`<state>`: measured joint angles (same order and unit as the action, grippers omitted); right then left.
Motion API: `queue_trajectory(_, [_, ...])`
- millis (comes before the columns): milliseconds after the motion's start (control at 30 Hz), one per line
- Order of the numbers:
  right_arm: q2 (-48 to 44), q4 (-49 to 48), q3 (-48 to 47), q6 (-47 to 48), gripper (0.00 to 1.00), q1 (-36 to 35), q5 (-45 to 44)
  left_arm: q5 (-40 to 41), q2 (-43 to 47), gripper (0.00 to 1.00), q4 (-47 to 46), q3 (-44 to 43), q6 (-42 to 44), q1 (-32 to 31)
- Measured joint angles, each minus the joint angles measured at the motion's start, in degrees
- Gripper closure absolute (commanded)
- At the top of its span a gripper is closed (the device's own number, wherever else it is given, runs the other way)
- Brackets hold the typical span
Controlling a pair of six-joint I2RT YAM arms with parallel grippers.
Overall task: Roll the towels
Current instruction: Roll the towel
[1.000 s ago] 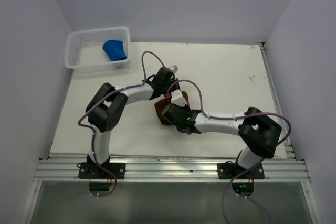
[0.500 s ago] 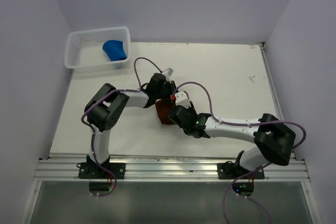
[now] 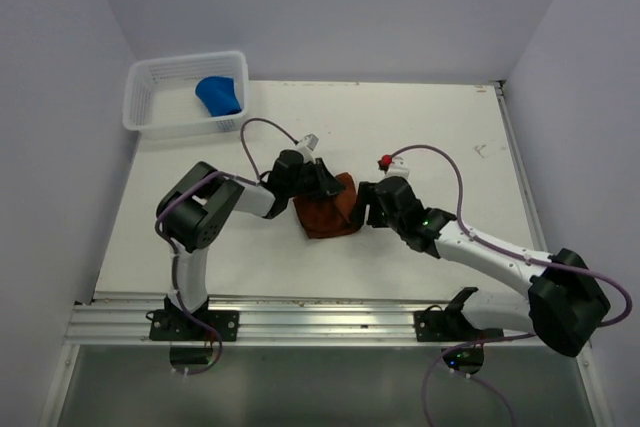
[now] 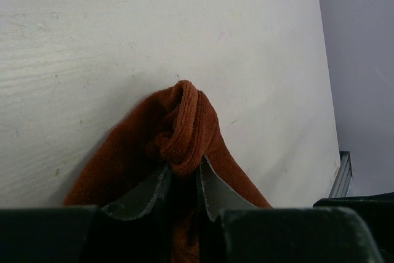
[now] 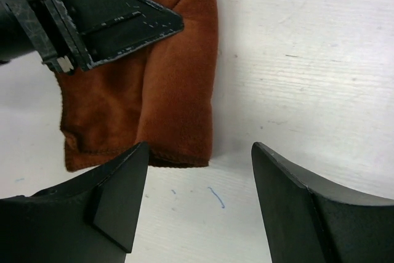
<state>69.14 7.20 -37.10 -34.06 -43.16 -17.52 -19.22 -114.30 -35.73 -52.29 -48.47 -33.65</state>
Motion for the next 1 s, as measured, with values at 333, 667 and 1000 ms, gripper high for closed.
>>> queue_trajectory(333, [6.62,-7.76,-0.2,-7.08,0.29,6.12,11.67,1.03,1.29,1.0,-4.24,3.89,-0.61,0.22])
queue_trajectory(667, [13.86,-12.96,0.63,-8.04,0.48,6.36,16.22,1.97,2.23,1.0,-5.31,5.18,-1.05,0.22])
queue_trajectory(1000, [13.7,-17.07,4.48,-6.23,0.77,6.47,16.65,1.99,3.5,1.0,-3.89,5.29,-1.03,0.28])
